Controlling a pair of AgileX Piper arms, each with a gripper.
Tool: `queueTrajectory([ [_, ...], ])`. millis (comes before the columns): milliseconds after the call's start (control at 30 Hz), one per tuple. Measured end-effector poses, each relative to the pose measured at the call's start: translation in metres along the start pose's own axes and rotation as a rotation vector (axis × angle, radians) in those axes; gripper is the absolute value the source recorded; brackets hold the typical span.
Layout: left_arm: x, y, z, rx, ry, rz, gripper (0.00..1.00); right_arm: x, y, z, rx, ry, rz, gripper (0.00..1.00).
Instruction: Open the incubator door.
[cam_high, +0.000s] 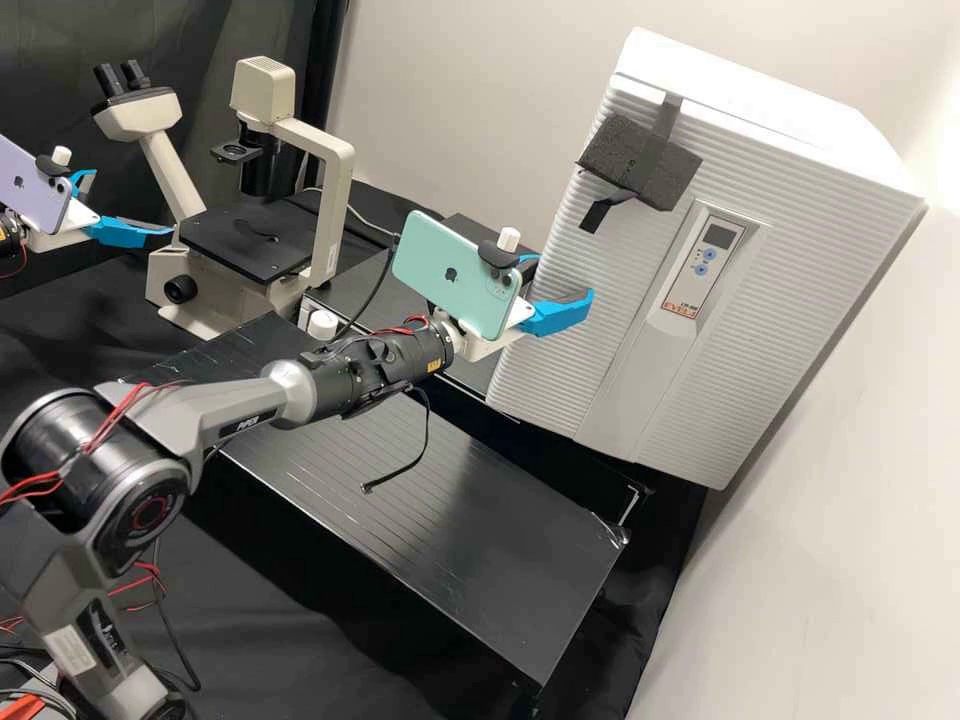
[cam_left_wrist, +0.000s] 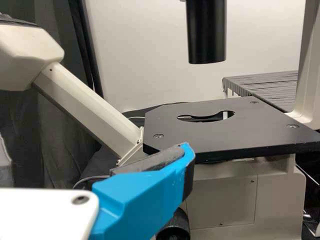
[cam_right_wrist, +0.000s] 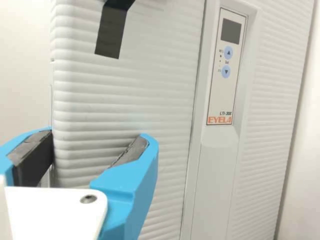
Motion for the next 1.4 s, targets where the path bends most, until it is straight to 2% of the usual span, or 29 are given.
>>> queueTrajectory([
  [200,0.000,0.000,0.000,0.000,0.000,0.000,1.00,-0.014,0.012,0.012,0.007,0.003,0.004,0.00],
  [367,0.000,0.000,0.000,0.000,0.000,0.000,1.00,-0.035,0.025,0.024,-0.020,0.013,0.023,0.00],
  [400,0.000,0.000,0.000,0.000,0.000,0.000,1.00,-0.042,0.030,0.027,-0.007,0.010,0.037,1.00],
  [700,0.000,0.000,0.000,0.000,0.000,0.000,1.00,-0.072,0.048,0.044,-0.012,-0.036,0.110,1.00],
  [967,0.000,0.000,0.000,0.000,0.000,0.000,1.00,-0.092,0.060,0.051,-0.007,-0.139,0.177,1.00],
  [1200,0.000,0.000,0.000,0.000,0.000,0.000,1.00,-0.103,0.069,0.056,0.062,-0.235,0.229,1.00],
  [1400,0.000,0.000,0.000,0.000,0.000,0.000,1.00,-0.106,0.070,0.058,0.079,-0.296,0.270,1.00],
])
